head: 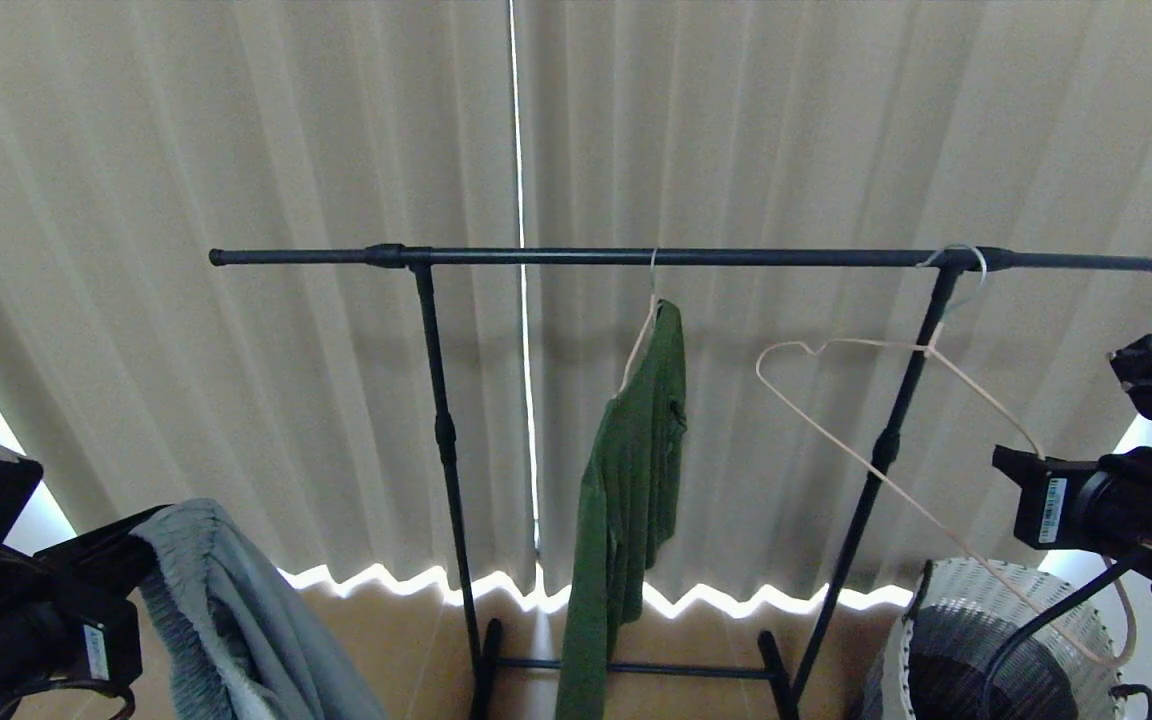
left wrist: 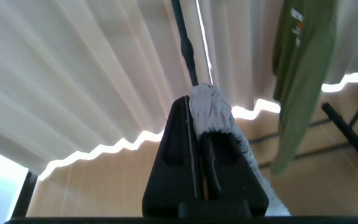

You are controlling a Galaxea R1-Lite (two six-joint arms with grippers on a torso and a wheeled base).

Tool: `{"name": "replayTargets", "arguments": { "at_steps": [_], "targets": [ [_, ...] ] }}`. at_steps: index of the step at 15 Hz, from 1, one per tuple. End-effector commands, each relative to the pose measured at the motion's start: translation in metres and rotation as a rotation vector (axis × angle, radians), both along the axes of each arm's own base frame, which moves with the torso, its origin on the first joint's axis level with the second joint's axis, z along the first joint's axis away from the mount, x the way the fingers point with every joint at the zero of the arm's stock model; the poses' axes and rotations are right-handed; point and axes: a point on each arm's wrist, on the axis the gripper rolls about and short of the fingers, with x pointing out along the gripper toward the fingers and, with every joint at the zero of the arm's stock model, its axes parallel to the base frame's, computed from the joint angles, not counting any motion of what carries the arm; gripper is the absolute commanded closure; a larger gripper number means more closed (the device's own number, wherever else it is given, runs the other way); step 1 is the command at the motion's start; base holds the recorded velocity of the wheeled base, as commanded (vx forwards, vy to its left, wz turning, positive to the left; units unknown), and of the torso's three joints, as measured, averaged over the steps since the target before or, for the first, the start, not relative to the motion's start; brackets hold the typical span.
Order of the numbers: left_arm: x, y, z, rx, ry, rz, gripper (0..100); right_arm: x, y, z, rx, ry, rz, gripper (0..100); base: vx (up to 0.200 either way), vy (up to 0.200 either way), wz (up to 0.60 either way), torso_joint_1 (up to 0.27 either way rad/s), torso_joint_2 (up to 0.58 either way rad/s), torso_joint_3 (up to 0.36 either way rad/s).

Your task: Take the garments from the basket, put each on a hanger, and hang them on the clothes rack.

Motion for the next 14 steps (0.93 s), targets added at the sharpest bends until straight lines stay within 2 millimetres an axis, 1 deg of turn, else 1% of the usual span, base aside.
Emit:
{"name": "replayTargets", "arguments": {
  "at_steps": [1, 6, 12, 14],
  "targets": [
    [0.0004, -0.0001, -0.0007, 0.001, 0.004, 0.0, 100, -0.0003, 0.0003, -0.002, -0.002, 0.008, 0.002, 100, 0.0, 0.0, 0.0, 0.0, 0.0, 0.0],
    [0.0004, -0.0001, -0.0007, 0.001, 0.004, 0.0, 100, -0.0025, 0.0005, -0.005, -0.005, 0.016, 0.007, 100, 0.0, 0.0, 0.0, 0.0, 0.0, 0.0],
    [0.0001, 0.0, -0.0015, 0.002, 0.007, 0.0, 100, -0.0025, 0.0012, -0.0037, 0.005, 0.002, 0.009, 100, 0.0, 0.0, 0.0, 0.0, 0.0, 0.0],
    [-0.0001, -0.0002, -0.0068, 0.015, 0.028, -0.003, 100, -0.0034, 0.0012, -0.0054, 0.008, -0.019, 0.012, 100, 0.0, 0.0, 0.0, 0.0, 0.0, 0.0]
  ]
}}
